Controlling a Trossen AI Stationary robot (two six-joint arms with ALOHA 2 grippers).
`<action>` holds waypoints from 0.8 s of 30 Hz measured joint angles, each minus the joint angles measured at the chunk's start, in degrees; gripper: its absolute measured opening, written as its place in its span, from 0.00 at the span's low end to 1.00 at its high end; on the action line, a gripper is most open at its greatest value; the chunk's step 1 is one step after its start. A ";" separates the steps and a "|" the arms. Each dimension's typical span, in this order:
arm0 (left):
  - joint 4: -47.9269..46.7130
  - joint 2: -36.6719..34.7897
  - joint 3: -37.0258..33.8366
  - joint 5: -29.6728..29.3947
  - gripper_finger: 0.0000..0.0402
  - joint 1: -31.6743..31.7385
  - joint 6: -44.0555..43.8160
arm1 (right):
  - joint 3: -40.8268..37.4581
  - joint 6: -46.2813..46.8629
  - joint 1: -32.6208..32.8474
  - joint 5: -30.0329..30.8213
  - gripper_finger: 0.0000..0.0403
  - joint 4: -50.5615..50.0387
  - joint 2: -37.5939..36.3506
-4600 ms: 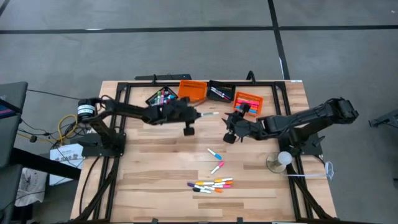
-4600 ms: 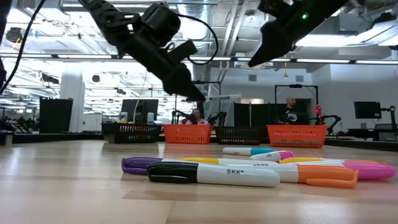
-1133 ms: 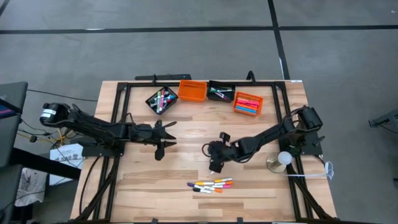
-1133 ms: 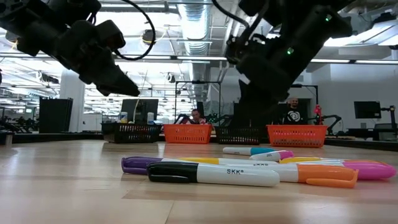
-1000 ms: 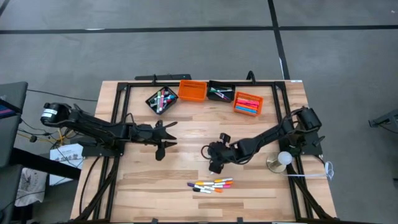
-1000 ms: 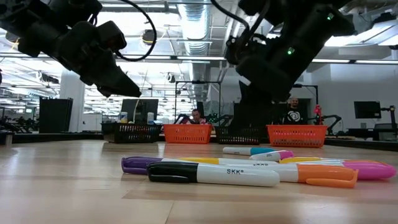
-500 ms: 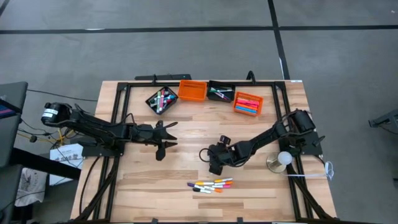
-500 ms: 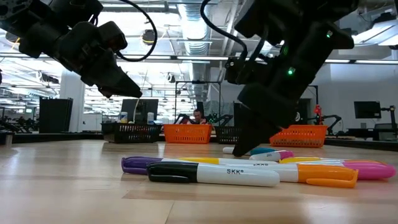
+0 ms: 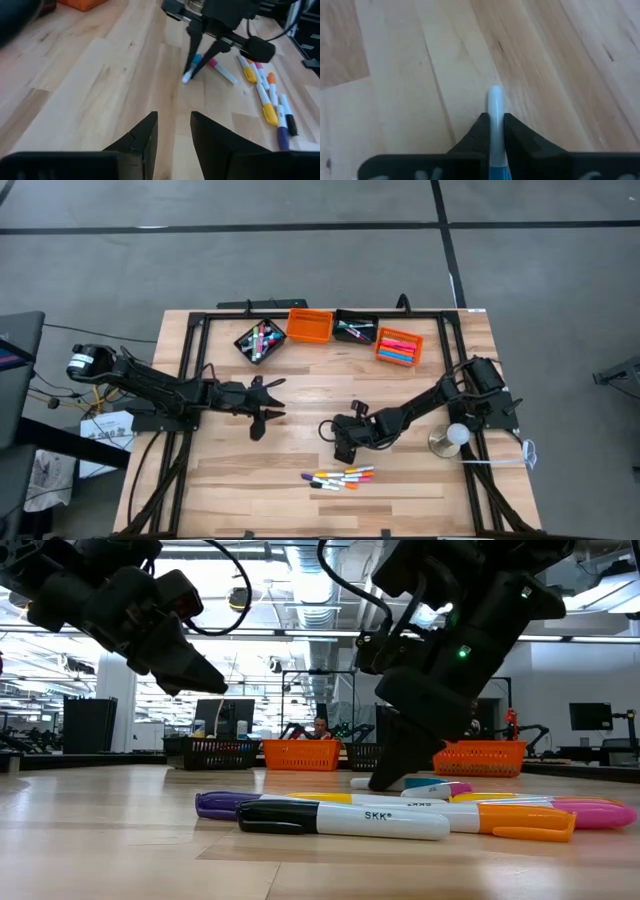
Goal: Pick & Place Markers
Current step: Put the small light blue highlighter into the left orange bin
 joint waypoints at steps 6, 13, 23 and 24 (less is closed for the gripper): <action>0.57 0.00 0.00 -0.01 0.29 -1.57 -0.32 | 6.16 -6.50 -1.66 -0.59 0.08 -6.02 0.61; 1.49 0.00 0.00 -2.39 0.29 -2.31 -1.62 | 17.56 -22.14 -9.69 2.00 0.05 -11.66 0.37; 3.01 0.00 0.00 -4.23 0.29 -2.20 -1.36 | 31.31 -35.47 -29.62 -12.78 0.05 -15.21 0.17; 3.10 0.00 0.00 -4.44 0.29 -2.20 -1.32 | 31.99 -36.21 -31.47 -15.12 0.05 -14.86 0.17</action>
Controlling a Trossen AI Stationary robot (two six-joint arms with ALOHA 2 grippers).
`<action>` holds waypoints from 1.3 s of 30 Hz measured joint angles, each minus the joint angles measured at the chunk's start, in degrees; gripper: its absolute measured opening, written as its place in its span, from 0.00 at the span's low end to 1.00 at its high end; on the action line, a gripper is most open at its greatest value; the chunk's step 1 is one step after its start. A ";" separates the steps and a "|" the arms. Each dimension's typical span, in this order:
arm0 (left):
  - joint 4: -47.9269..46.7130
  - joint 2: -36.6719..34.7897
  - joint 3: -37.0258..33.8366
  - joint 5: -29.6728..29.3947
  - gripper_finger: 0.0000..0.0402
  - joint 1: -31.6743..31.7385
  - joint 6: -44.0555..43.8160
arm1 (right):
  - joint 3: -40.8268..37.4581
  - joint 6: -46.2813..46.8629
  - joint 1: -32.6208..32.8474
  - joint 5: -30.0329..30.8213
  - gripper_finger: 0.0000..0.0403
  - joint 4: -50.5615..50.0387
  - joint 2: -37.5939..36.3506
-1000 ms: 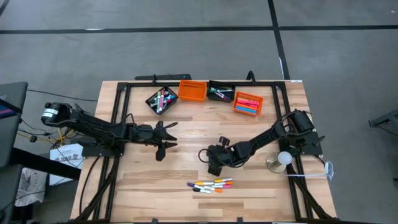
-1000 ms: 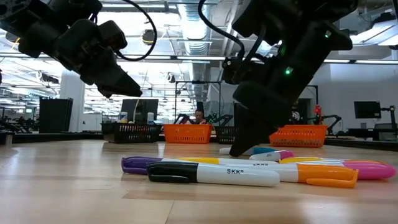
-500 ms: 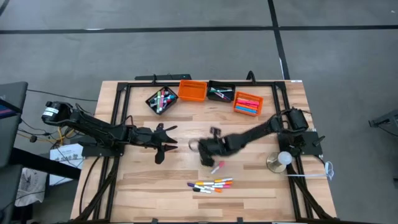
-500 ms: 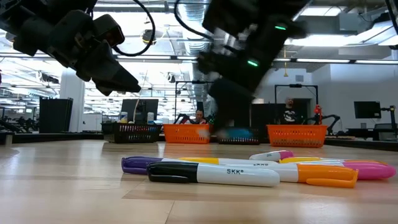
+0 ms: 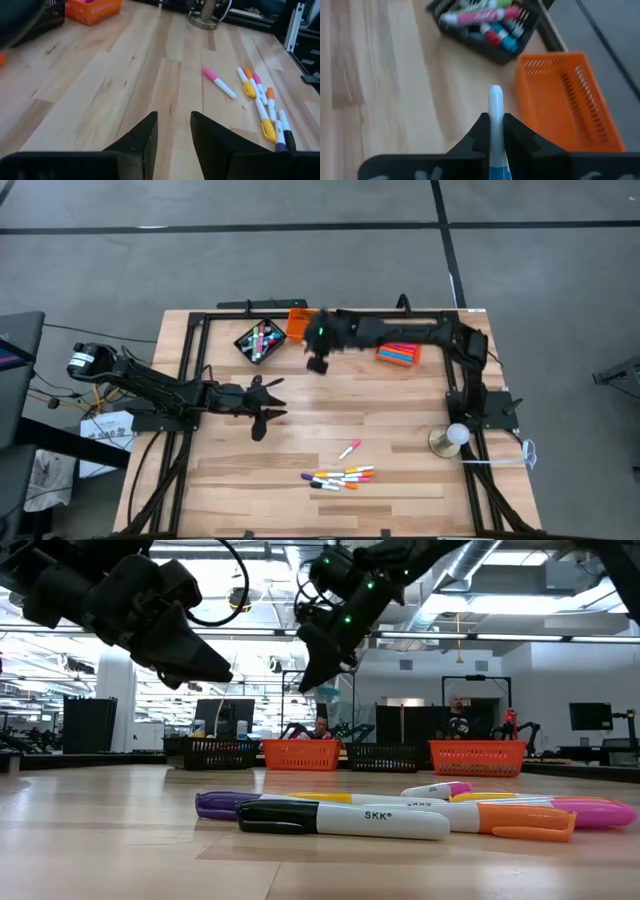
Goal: Pick & Place Markers
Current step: Put the small light blue highlighter into the left orange bin
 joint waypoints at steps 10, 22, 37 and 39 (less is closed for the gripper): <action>1.49 0.00 0.00 -1.18 0.29 0.03 0.24 | 4.23 -0.74 -13.00 -12.89 0.05 11.32 2.80; 4.38 4.45 0.04 -1.16 0.29 -0.02 -2.04 | 11.98 0.03 -17.00 -15.23 0.10 5.47 12.13; 10.70 8.11 0.04 -1.10 0.29 -2.03 -5.79 | 11.98 -1.16 -17.07 -15.56 0.12 5.59 11.73; 10.96 8.09 0.04 -1.11 0.29 -2.03 -5.78 | 11.98 -0.69 -17.04 -15.85 0.13 5.39 11.78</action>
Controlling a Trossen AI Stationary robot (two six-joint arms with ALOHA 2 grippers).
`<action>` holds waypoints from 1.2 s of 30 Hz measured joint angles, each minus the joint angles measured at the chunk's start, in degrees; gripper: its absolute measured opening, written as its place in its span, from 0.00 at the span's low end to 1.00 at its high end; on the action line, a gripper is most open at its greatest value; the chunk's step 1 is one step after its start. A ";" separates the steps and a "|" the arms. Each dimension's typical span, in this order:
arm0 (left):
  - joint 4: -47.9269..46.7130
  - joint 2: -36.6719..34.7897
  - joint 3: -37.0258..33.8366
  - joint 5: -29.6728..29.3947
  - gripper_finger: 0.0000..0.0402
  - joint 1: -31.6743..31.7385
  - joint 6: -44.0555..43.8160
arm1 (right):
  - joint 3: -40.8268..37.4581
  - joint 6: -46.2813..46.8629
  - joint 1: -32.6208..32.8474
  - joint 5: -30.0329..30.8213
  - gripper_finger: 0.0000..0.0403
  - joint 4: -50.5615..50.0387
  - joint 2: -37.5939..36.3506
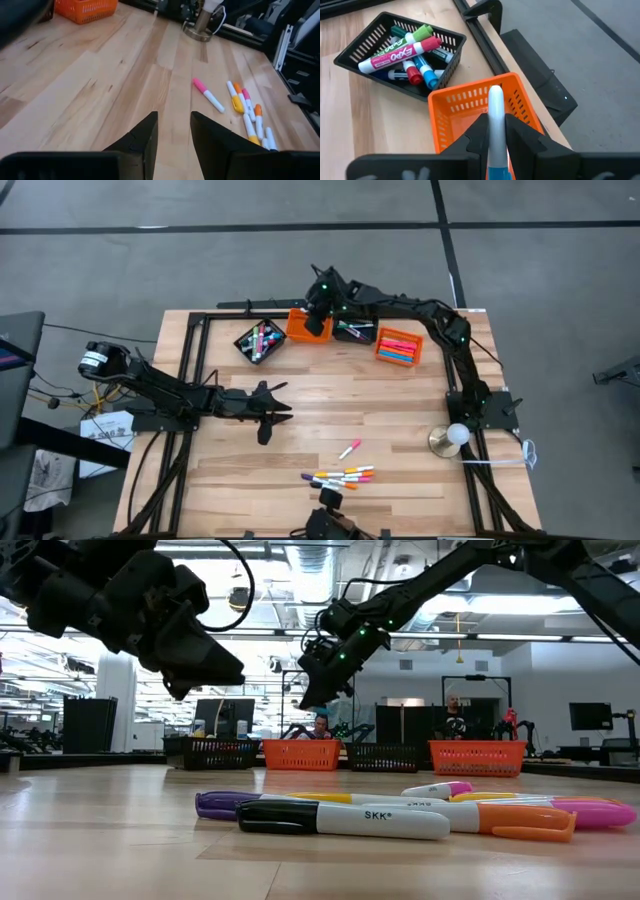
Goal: Pick & Place Markers
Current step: Put the small light blue highlighter into the left orange bin, then put the small pink highlighter into the left orange bin
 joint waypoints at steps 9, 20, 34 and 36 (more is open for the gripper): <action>0.04 0.00 0.00 -0.03 0.29 0.00 0.18 | -0.28 -0.59 0.31 -0.14 0.14 0.59 1.75; 0.15 0.00 0.00 -0.03 0.29 0.00 0.28 | -0.39 -2.04 0.85 0.11 0.15 0.00 1.81; 0.16 -0.02 0.00 -0.03 0.29 0.00 0.28 | -0.39 -2.68 1.16 0.04 0.36 -5.78 -1.54; 0.17 -0.02 0.00 -0.04 0.29 0.00 0.28 | -0.39 -3.42 1.59 0.03 0.36 -9.74 -3.77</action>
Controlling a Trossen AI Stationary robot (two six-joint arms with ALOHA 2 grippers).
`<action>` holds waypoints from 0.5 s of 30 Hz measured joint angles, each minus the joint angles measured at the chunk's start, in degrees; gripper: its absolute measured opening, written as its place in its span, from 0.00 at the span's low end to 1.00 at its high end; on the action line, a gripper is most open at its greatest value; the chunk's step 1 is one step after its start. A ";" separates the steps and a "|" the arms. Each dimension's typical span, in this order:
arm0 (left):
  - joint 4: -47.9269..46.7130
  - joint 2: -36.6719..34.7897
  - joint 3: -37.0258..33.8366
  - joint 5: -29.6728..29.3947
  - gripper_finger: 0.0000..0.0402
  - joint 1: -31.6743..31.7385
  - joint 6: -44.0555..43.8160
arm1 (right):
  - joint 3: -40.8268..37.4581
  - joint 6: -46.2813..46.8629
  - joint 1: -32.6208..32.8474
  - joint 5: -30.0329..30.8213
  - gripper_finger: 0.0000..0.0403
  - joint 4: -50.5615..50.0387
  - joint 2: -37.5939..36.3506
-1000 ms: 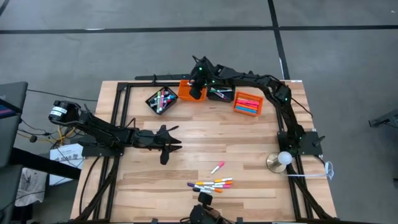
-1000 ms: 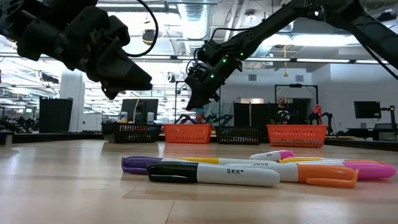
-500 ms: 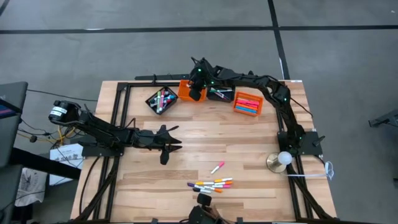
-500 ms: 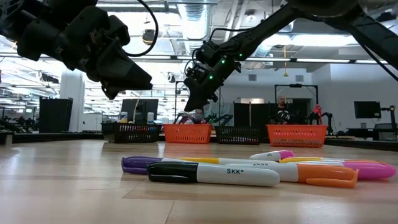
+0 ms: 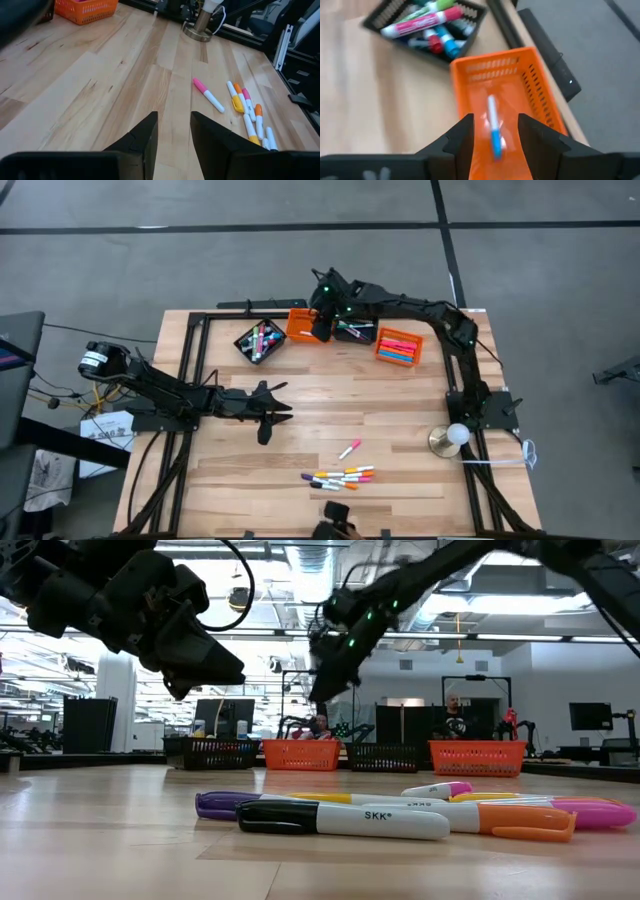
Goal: Pick & Place Markers
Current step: Put the small pink highlighter into the left orange bin
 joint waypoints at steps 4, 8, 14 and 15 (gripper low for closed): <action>0.02 0.00 0.00 0.01 0.29 0.00 0.00 | -1.05 0.24 1.68 -1.49 0.34 -6.23 -5.99; 0.08 0.00 0.00 0.01 0.29 -0.02 -0.15 | -7.89 0.25 5.37 -1.72 0.33 -3.67 -15.86; 2.15 0.00 -0.02 0.03 0.29 -0.04 -0.20 | -23.50 1.30 12.50 -1.45 0.34 1.22 -32.00; 2.56 0.00 -0.02 0.03 0.29 -0.04 -0.20 | -26.37 1.79 14.14 -1.20 0.34 2.27 -34.60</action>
